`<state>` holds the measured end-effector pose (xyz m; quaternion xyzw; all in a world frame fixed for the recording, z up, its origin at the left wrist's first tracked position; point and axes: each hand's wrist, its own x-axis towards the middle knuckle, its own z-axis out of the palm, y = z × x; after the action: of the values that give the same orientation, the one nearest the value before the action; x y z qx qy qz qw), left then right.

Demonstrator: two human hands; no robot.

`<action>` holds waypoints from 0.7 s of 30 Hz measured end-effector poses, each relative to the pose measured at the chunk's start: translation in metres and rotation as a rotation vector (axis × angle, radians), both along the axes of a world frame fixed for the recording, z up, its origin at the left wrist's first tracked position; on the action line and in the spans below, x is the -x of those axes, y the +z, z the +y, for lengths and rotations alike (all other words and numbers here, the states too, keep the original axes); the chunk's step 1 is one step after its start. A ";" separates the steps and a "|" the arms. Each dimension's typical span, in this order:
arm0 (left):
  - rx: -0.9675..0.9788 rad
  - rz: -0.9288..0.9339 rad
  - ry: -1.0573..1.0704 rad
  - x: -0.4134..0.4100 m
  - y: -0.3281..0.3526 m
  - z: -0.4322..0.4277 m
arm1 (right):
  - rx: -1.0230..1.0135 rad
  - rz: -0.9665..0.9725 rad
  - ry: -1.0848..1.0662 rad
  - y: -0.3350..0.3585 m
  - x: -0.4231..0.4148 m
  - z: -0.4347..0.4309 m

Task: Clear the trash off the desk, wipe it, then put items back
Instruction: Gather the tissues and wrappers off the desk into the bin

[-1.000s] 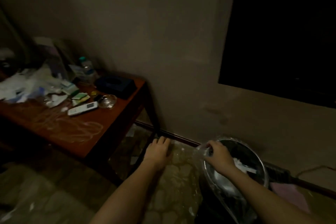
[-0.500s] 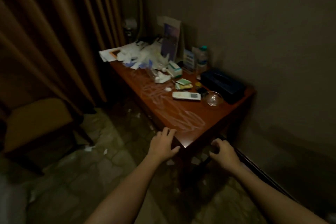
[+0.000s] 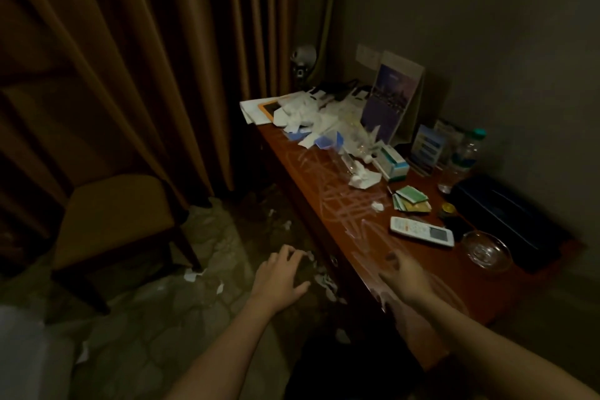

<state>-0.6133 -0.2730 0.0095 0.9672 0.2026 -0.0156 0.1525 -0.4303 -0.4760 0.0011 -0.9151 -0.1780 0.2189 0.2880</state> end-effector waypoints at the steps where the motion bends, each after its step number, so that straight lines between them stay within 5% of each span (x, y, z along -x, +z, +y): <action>1: 0.000 0.008 0.002 -0.008 -0.003 0.014 | 0.002 0.006 -0.022 -0.005 -0.014 0.015; 7: 0.019 0.088 0.018 -0.071 -0.008 0.104 | -0.024 -0.041 -0.053 -0.035 -0.093 0.100; 16: 0.030 0.171 -0.016 -0.158 -0.022 0.211 | 0.309 -0.146 0.088 -0.045 -0.184 0.170; 21: 0.038 0.141 -0.129 -0.231 -0.031 0.269 | 0.346 -0.180 -0.048 -0.059 -0.197 0.188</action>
<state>-0.3823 -0.0043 -0.0214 0.9717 0.1500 -0.0971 0.1548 -0.2331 -0.2884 -0.0574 -0.9709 -0.1409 0.1566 0.1142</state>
